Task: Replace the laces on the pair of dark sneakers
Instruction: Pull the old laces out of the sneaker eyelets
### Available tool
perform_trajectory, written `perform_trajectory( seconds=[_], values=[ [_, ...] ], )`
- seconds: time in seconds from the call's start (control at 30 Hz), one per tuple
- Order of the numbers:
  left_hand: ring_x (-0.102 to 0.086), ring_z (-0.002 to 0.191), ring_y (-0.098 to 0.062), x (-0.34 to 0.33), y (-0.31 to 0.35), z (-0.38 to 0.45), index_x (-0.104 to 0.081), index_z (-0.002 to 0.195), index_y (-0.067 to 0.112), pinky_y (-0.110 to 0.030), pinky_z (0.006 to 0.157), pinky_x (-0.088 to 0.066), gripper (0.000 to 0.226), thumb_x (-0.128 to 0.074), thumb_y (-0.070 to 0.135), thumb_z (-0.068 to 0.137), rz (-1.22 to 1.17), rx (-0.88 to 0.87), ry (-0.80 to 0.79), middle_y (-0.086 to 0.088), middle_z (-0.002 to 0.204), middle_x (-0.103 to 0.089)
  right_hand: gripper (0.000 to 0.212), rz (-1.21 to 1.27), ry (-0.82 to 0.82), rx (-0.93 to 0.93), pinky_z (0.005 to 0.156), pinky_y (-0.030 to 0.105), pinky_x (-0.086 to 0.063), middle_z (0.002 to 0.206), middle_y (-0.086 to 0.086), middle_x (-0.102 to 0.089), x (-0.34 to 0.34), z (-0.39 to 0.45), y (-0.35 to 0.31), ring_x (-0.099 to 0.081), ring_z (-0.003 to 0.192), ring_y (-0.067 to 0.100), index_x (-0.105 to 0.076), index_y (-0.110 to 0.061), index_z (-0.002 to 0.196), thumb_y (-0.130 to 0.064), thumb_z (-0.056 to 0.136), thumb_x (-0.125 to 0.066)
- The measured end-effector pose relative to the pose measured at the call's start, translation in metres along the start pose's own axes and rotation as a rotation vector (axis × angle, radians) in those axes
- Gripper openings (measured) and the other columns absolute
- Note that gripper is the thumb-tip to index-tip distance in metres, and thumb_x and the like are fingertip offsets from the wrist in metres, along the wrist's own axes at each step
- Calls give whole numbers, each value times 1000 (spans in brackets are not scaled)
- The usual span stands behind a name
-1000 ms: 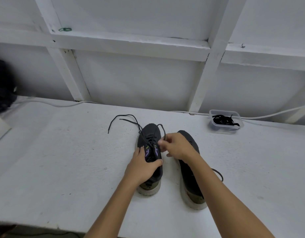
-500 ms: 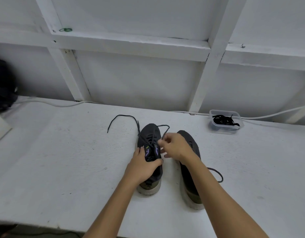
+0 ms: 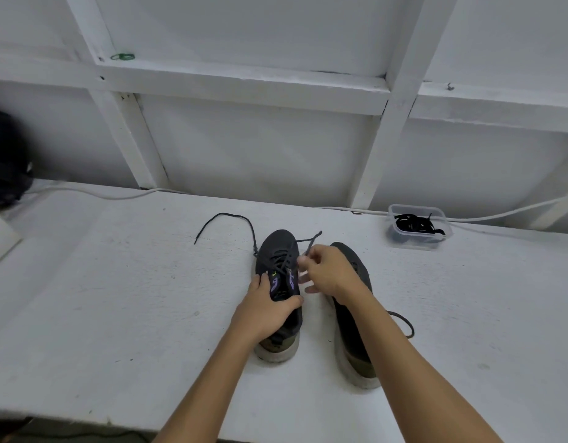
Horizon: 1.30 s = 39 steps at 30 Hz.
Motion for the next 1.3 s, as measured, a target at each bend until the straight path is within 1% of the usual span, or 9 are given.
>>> perform_trajectory(
  seconds=[0.13,0.27,0.37,0.47,0.63,0.87,1.03,1.2,1.3],
  values=[
    [-30,147,-21,-2,-2,1,-18,159,29,-45,117,-32,99,-60,68,78,24,20,-8,10,166,-15,16,210,270,2,56,32,-60,93,11,-69,23,3,-3,-76,76,16,-62,-11,96,-23,104,-56],
    [-24,150,-21,-3,-4,3,-12,161,27,-41,118,-28,97,-57,64,84,42,26,-12,8,168,-7,22,89,-36,-91,58,31,-61,97,2,-73,10,-1,7,-76,79,11,-73,-15,92,-37,92,-73],
    [-30,147,-22,-4,-4,4,-17,159,28,-43,117,-32,93,-57,64,83,52,17,-15,6,167,-14,12,-13,-163,-27,63,25,-59,83,-11,-74,-3,-6,9,-73,84,7,-77,-24,81,-34,87,-79],
    [-24,150,-22,-4,-4,5,-12,160,28,-42,118,-28,94,-56,62,85,53,29,-26,7,168,-6,17,-99,-114,31,62,24,-59,87,-4,-74,-5,-2,4,-73,89,11,-70,-18,81,-28,94,-70],
    [-21,152,-22,-5,-5,6,-8,161,26,-41,118,-24,93,-53,63,88,54,52,-34,10,168,0,16,148,142,1,56,27,-57,87,5,-68,11,2,-3,-75,78,12,-59,-13,95,-23,105,-53],
    [-39,141,-24,-3,-4,6,-25,156,26,-47,113,-37,83,-53,60,86,51,29,-30,5,161,-24,16,-76,-158,-27,65,27,-62,96,-4,-76,-4,-6,6,-72,92,9,-77,-17,91,-32,88,-78],
    [-27,149,-23,-4,-4,6,-15,159,29,-42,116,-28,88,-55,60,87,44,34,-43,8,168,-7,15,-190,-101,7,71,36,-63,97,2,-73,-4,-4,1,-74,89,17,-60,-14,92,-26,101,-58],
    [-26,150,-22,-3,-3,5,-12,160,28,-44,119,-26,89,-55,59,88,37,50,-46,9,168,-5,15,92,-14,-117,65,35,-60,89,6,-75,3,-2,2,-76,72,17,-47,-12,112,-23,109,-38],
    [-24,150,-22,-2,-3,4,-12,160,27,-45,119,-27,92,-56,61,87,37,39,-39,9,168,-5,16,154,79,-155,63,37,-62,87,7,-73,12,-1,3,-76,73,17,-50,-11,113,-23,109,-41]
  ],
)
Point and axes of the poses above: each hand's wrist, its own z-axis towards the middle knuckle, its own x-axis out of the back of the hand, y = z × x, the point moved 4 cm from there along z, towards the middle knuckle
